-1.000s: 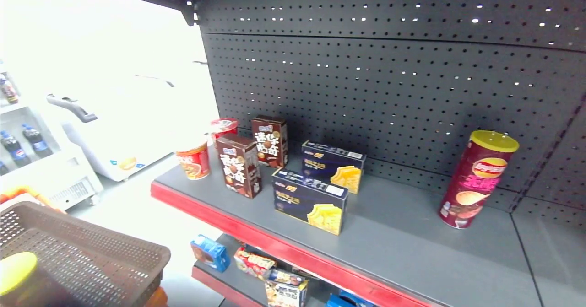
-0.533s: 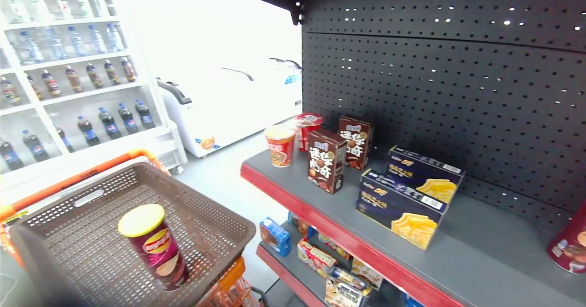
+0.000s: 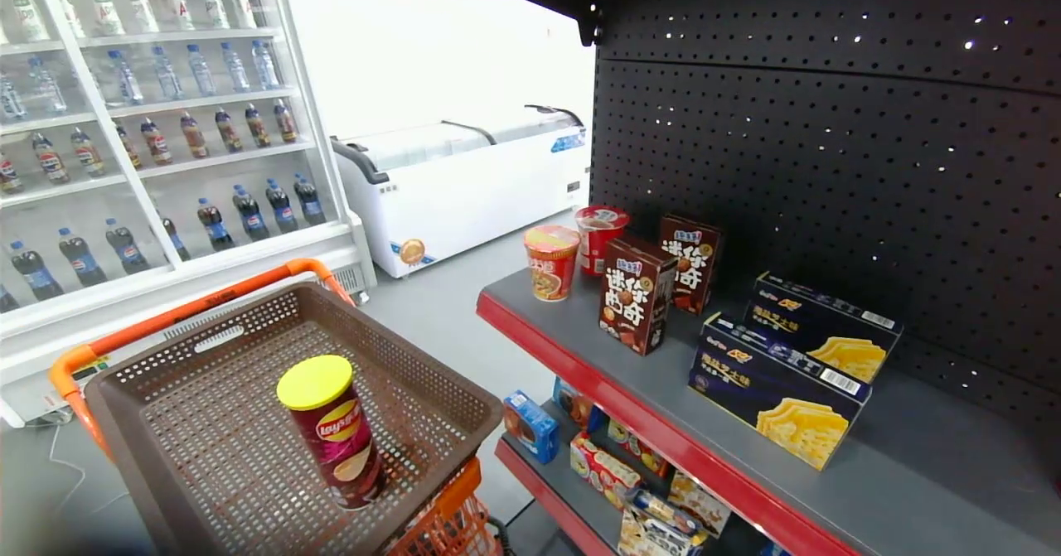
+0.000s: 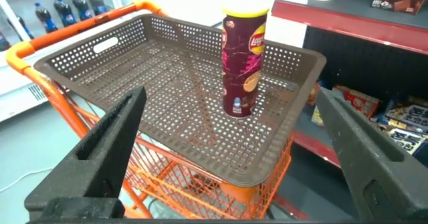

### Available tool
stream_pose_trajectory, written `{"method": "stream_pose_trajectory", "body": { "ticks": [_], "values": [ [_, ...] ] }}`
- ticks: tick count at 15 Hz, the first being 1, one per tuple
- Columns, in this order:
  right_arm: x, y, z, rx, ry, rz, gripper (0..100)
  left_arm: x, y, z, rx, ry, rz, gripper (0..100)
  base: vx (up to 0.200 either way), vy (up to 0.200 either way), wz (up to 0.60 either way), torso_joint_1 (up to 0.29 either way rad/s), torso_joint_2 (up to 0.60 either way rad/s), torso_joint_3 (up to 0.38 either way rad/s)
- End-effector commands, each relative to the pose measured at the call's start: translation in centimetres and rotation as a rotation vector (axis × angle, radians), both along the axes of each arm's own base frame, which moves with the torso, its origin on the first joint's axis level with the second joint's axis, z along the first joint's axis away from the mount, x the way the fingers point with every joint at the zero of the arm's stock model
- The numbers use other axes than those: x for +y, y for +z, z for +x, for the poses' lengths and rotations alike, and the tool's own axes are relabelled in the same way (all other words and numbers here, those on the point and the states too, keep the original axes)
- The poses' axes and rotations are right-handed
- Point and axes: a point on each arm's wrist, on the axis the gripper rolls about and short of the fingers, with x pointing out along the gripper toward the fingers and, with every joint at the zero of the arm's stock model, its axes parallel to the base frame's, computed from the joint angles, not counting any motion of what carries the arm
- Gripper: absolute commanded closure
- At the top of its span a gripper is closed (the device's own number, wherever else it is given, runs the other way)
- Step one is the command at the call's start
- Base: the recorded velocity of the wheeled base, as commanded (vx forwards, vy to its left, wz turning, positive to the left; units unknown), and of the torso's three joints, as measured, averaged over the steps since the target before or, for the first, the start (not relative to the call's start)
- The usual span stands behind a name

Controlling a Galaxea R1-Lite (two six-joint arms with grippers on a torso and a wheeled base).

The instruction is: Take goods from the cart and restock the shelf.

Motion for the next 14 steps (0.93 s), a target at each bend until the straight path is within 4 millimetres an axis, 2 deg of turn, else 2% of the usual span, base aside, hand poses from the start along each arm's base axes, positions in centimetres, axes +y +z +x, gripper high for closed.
{"method": "stream_pose_trajectory", "body": {
  "ticks": [1, 3, 4, 5, 6, 7, 8, 10, 11, 13, 14],
  "values": [
    [0.0, 0.0, 0.0, 0.000, 0.000, -0.001, 0, 0.0, 0.0, 0.0, -0.001, -0.003, 0.002, 0, 0.000, 0.000, 0.00, 0.000, 0.00, 0.000],
    [0.0, 0.0, 0.0, 0.000, 0.000, -0.001, 0, 0.0, 0.1, 0.0, 0.007, 0.002, 0.000, 0, 0.000, 0.000, 0.00, 0.000, 0.00, 0.000],
    [0.0, 0.0, 0.0, 0.000, 0.000, -0.002, 0, 0.1, 1.5, -0.2, -0.030, 0.050, 0.024, 0, 0.000, 0.000, 0.00, 0.000, 0.00, 0.000],
    [0.0, 0.0, 0.0, 0.000, 0.000, -0.001, 0, 0.1, 5.6, 0.2, -0.004, 0.085, 0.078, 0, 0.000, 0.000, 0.00, 0.000, 0.00, 0.000],
    [0.0, 0.0, 0.0, 0.000, 0.000, -0.001, 0, 0.1, 7.4, 1.9, 0.140, 0.077, 0.065, 0, 0.000, 0.000, 0.00, 0.000, 0.00, 0.000],
    [0.0, 0.0, 0.0, 0.000, 0.000, -0.001, 0, 0.1, 9.4, 2.7, 0.168, 0.034, 0.060, 0, 0.000, 0.000, 0.00, 0.000, 0.00, 0.000],
    [0.0, 0.0, 0.0, 0.000, 0.000, -0.001, 0, -0.1, 10.0, 5.5, 0.317, -0.030, 0.053, 0, 0.000, 0.000, 0.00, 0.000, 0.00, 0.000],
    [0.0, 0.0, 0.0, 0.000, 0.000, -0.001, 0, -0.1, 10.3, 8.6, 0.431, -0.043, 0.038, 0, 0.000, 0.000, 0.00, 0.000, 0.00, 0.000],
    [0.0, 0.0, 0.0, 0.000, 0.000, -0.001, 0, -0.3, 9.2, 9.7, 0.512, -0.069, 0.040, 0, 0.000, 0.000, 0.00, 0.000, 0.00, 0.000],
    [0.0, 0.0, 0.0, 0.000, 0.000, -0.001, 0, -0.6, 7.4, 10.7, 0.598, -0.096, 0.044, 0, 0.000, 0.000, 0.00, 0.000, 0.00, 0.000],
    [0.0, 0.0, 0.0, 0.000, 0.000, -0.001, 0, -0.6, 5.7, 11.8, 0.659, -0.097, 0.024, 0, 0.000, 0.000, 0.00, 0.000, 0.00, 0.000]
  ]
}}
